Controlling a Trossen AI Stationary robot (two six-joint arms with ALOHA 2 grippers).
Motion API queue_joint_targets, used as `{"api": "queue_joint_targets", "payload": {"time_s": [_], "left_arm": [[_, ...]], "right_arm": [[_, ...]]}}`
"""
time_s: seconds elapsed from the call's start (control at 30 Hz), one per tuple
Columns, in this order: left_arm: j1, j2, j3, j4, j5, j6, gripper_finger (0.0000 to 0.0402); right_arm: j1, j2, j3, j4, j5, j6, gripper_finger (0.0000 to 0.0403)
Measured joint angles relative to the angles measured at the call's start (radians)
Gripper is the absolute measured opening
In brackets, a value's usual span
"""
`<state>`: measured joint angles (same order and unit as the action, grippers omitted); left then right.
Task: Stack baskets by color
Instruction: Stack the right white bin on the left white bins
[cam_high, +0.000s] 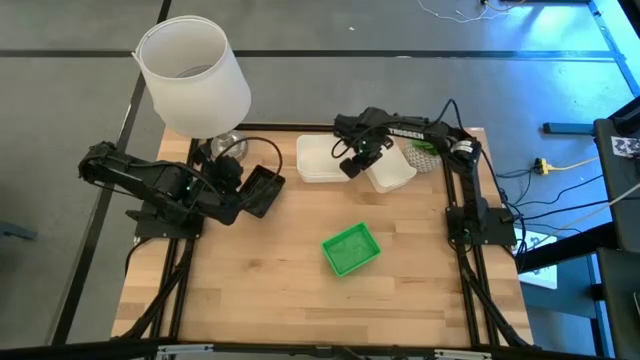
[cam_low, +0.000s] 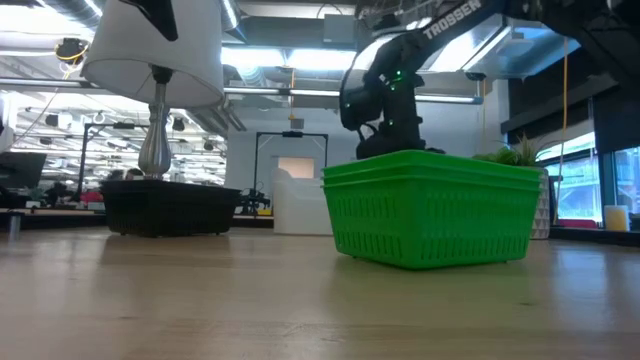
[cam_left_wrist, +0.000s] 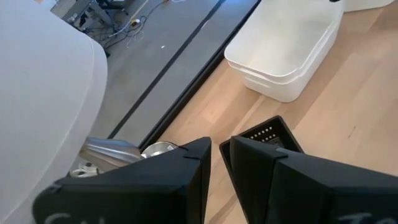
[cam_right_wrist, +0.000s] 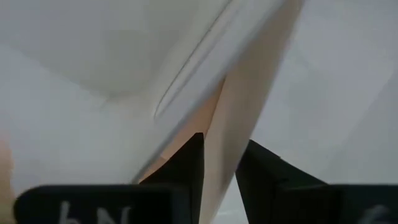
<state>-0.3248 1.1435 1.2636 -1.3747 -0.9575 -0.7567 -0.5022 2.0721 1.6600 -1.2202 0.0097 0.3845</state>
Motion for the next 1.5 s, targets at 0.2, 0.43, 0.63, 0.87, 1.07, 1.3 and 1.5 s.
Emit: {"api": "queue_joint_targets", "payload": {"time_s": [0.2, 0.43, 0.63, 0.87, 1.07, 1.3, 1.5], "left_arm": [[0.000, 0.000, 0.000, 0.000, 0.010, 0.000, 0.0054], [0.000, 0.000, 0.000, 0.000, 0.010, 0.000, 0.0054], [0.000, 0.000, 0.000, 0.000, 0.010, 0.001, 0.0054], [0.000, 0.000, 0.000, 0.000, 0.010, 0.001, 0.0054], [0.000, 0.000, 0.000, 0.000, 0.018, 0.001, 0.0054], [-0.001, 0.000, 0.000, 0.000, 0.028, 0.002, 0.0054], [-0.001, 0.000, 0.000, 0.000, 0.029, 0.012, 0.0054]], "right_arm": [[0.000, 0.033, 0.000, 0.010, -0.004, -0.003, 0.0083], [0.000, 0.033, 0.000, 0.021, -0.003, -0.054, 0.0032], [0.000, 0.033, 0.001, 0.002, -0.002, -0.097, 0.0006], [0.001, 0.030, 0.091, -0.142, 0.003, -0.140, 0.0003], [0.002, 0.027, 0.258, -0.279, 0.071, -0.153, 0.0002], [0.023, 0.026, 0.442, -0.343, 0.116, -0.210, 0.0001], [0.062, 0.026, 0.581, -0.349, 0.107, -0.367, 0.0001]]}}
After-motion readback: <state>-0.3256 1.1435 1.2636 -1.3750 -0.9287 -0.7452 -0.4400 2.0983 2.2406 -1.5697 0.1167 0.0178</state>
